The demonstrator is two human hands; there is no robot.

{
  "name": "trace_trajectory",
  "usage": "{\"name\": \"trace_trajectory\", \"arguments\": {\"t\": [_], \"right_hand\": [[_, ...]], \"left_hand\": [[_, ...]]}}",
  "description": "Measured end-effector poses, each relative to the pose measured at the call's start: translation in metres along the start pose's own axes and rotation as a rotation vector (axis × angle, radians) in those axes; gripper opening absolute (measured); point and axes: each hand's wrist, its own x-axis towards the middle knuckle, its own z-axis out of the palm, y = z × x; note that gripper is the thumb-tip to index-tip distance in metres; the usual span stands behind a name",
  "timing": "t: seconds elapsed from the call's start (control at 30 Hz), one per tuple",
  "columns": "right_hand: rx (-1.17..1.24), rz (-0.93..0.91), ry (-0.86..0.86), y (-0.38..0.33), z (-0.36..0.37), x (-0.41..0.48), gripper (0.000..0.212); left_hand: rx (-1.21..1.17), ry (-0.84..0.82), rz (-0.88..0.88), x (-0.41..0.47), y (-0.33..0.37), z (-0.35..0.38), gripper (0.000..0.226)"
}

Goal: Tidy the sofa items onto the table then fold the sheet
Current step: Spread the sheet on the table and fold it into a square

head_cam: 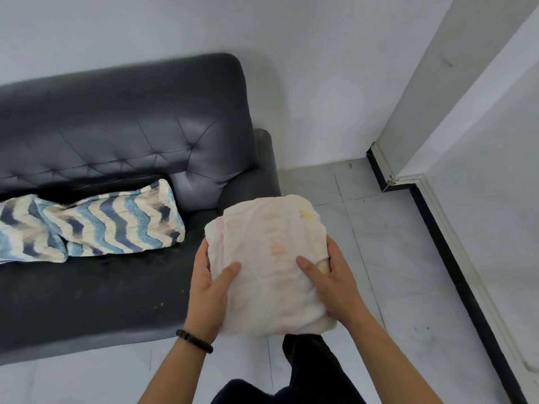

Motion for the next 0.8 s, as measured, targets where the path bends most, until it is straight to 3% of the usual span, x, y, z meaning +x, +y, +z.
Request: {"name": "trace_trajectory", "arguments": {"t": [0.2,0.33,0.6,0.7,0.8], "right_hand": [[-0.085,0.12,-0.055,0.01,0.025,0.144,0.069],[-0.215,0.142,-0.078,0.033,0.058,0.245,0.076],[-0.132,0.18,0.038,0.086,0.103,0.374,0.087],[-0.407,0.118,-0.061,0.122,0.11,0.377,0.084],[-0.681,-0.061,-0.117,0.153,0.118,0.356,0.075]], "left_hand": [[0.014,0.036,-0.169,0.125,-0.034,0.018,0.064],[0.08,0.062,-0.241,0.227,-0.069,0.02,0.062],[0.16,0.095,-0.124,0.364,-0.143,0.023,0.07],[0.324,0.078,-0.159,0.37,-0.186,0.023,0.084],[0.663,-0.048,0.011,0.352,-0.22,0.019,0.075]]}}
